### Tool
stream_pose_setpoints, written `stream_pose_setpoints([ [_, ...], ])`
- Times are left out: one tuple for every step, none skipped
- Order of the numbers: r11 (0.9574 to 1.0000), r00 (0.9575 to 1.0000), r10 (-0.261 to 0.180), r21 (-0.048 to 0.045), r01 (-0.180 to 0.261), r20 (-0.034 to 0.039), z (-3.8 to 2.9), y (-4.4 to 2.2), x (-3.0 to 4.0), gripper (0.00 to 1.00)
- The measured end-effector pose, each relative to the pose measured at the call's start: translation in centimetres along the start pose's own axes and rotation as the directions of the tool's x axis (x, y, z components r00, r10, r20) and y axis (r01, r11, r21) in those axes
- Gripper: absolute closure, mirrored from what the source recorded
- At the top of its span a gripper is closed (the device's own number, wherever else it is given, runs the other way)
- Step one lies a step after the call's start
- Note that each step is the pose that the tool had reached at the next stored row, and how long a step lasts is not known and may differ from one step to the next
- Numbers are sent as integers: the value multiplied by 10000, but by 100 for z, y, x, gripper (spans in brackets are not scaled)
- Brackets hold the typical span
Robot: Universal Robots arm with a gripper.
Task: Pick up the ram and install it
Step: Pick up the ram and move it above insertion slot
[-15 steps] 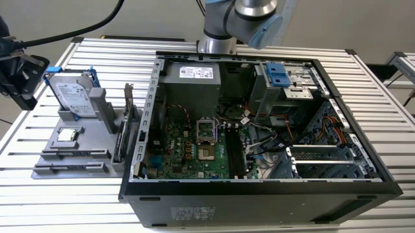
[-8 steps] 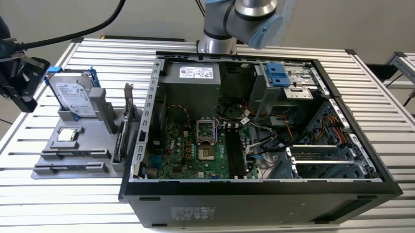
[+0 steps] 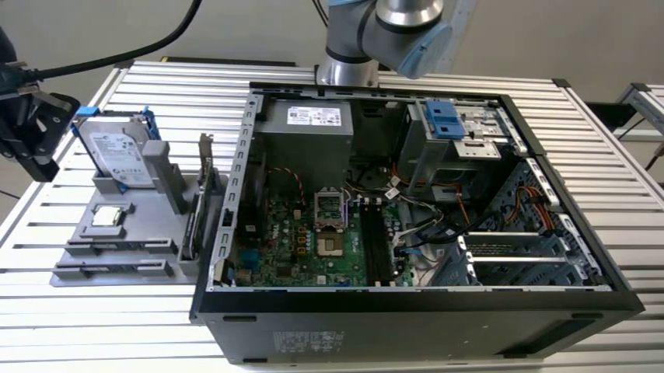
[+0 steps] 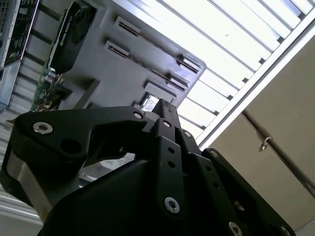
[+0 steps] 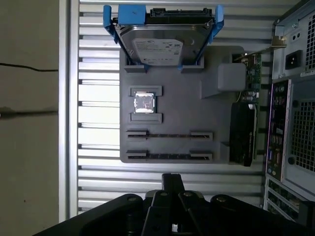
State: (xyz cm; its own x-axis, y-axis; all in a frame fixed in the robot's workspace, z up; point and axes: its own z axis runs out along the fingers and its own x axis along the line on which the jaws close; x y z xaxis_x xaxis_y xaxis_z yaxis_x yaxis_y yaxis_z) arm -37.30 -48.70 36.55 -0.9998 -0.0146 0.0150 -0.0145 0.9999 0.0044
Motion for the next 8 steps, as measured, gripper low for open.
stream_pose_setpoints([
  [10000, 10000, 0, 7, 0, 0, 0, 0, 0, 100],
  [10000, 10000, 0, 12, 0, 0, 1, 0, 0, 100],
  [10000, 10000, 0, 19, 0, 0, 2, 0, 0, 100],
  [10000, 10000, 1, 24, -1, 0, 2, 0, 0, 100],
  [10000, 10000, 1, 29, -1, 0, 3, 0, 0, 100],
  [10000, 10000, 1, 36, -1, 0, 3, 0, 0, 100],
  [10000, 10000, 1, 42, -1, 0, 4, 0, 0, 100],
  [10000, 10000, 1, 50, -1, 0, 4, 0, 0, 100],
])
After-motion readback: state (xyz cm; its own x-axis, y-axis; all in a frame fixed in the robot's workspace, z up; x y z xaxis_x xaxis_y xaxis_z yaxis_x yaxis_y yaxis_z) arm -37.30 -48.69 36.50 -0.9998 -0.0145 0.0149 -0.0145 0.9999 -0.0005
